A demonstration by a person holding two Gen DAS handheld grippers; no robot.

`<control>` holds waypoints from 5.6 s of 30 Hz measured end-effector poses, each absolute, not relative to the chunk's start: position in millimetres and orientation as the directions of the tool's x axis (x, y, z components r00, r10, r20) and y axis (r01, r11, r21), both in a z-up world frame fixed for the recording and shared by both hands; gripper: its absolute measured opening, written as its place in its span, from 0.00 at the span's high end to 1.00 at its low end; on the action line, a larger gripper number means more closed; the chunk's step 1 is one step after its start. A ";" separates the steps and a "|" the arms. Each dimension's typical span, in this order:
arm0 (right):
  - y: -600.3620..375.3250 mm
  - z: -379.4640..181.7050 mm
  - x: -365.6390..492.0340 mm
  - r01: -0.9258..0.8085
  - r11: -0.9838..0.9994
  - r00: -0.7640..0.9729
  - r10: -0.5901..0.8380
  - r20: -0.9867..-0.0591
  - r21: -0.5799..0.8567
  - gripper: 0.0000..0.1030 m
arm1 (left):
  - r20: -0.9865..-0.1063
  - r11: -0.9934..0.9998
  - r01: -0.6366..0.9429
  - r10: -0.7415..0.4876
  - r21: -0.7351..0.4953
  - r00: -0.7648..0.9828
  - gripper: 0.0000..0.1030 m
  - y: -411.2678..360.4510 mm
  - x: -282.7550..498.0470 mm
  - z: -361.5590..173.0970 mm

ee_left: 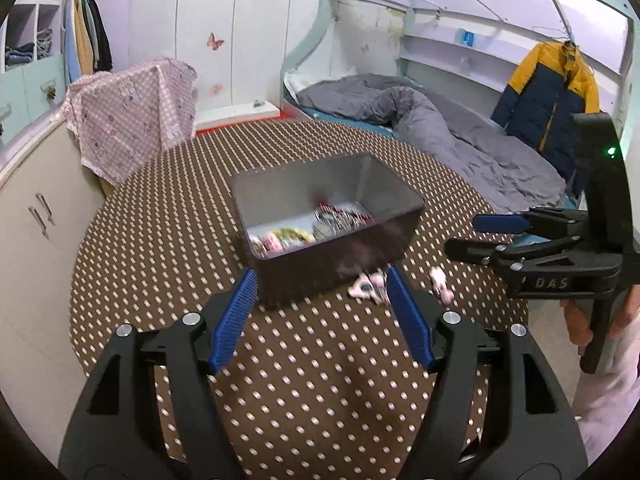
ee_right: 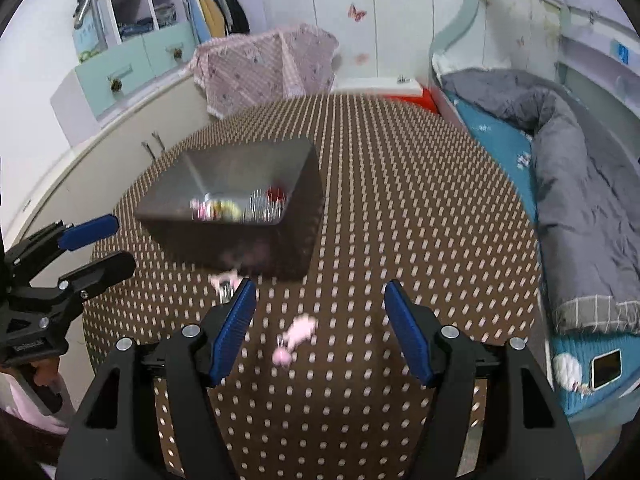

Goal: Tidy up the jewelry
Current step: 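Move both tools back to the pink charms beside the box, then grasp the pink heart charm with the right tool while the left tool grasps a white charm, then carry both charms into the box and open both tools, then move the right tool to the pink bunny charm and grasp it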

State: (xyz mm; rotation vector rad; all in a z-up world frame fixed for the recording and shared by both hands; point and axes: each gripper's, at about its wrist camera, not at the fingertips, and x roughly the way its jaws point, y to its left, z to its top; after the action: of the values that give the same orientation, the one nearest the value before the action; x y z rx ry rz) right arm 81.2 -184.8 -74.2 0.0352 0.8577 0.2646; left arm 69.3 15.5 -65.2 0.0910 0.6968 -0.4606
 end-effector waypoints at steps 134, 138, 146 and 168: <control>-152.8 -43.9 98.6 -0.217 0.972 0.705 0.222 -0.673 0.093 0.65 | -0.658 0.979 0.162 -0.202 -0.122 0.725 0.46 41.5 136.6 -64.7; -153.3 -56.9 95.8 -0.196 0.976 0.683 0.207 -0.700 0.098 0.62 | -0.674 0.981 0.143 -0.192 -0.128 0.713 0.46 43.5 140.8 -69.9; -140.1 -82.8 95.2 -0.218 0.970 0.617 0.224 -0.755 0.110 0.62 | -0.693 0.980 0.136 -0.199 -0.146 0.693 0.51 43.9 148.8 -74.9; -109.0 -105.1 94.4 -0.312 0.949 0.572 0.226 -0.788 0.046 0.76 | -0.740 0.966 0.188 -0.256 -0.176 0.622 0.84 31.1 163.9 -77.3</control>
State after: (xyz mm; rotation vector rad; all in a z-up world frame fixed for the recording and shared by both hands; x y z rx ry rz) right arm 94.4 -109.0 -105.1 -0.1022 0.9089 0.3164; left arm 163.9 31.1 -77.3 -0.0839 0.8631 -0.2551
